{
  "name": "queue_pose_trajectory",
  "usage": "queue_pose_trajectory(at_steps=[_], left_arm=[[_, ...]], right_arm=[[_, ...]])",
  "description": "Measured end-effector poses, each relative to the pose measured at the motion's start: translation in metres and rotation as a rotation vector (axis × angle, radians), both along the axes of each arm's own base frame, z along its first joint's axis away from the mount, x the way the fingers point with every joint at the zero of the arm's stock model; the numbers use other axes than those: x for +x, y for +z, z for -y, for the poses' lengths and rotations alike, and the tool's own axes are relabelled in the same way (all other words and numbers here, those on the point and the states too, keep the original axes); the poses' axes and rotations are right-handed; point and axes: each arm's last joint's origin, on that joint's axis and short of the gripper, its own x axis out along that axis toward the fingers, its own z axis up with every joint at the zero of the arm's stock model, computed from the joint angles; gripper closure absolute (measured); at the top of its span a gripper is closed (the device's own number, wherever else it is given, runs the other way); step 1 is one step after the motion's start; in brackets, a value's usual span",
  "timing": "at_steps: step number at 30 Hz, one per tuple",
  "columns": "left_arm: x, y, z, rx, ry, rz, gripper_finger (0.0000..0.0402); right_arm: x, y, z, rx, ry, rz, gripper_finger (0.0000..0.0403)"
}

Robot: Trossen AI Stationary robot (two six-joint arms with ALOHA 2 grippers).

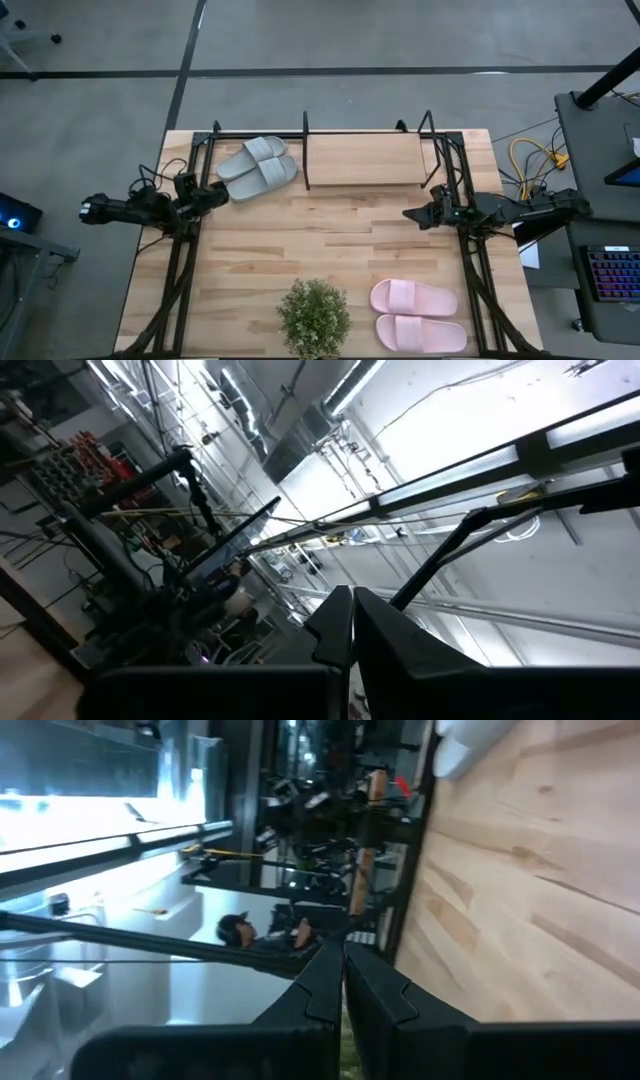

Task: Pick and place slides into the shelf
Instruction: Put the top pink slipper on the shelf

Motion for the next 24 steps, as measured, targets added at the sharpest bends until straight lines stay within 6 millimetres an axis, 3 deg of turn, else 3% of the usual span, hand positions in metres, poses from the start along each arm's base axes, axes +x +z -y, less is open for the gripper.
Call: queue_pose_trajectory(at_steps=[6,12,17,24], left_arm=[[0.005,-0.004,0.000,-0.076,-0.001,-0.046,0.0402],[0.018,-0.022,0.002,-0.225,-0.083,-0.235,0.0402],[0.023,-0.027,0.002,-0.261,-0.069,-0.286,0.0402],[0.026,-0.032,-0.001,-0.379,0.017,-0.304,0.0402]], right_arm=[[-0.001,0.005,0.000,0.024,0.004,0.051,0.0394],[-0.001,0.005,-0.001,0.047,0.036,0.052,0.0394],[-0.001,0.019,-0.002,0.021,0.085,0.055,0.0394],[-0.006,0.050,-0.002,-0.091,0.097,-0.265,0.0394]])
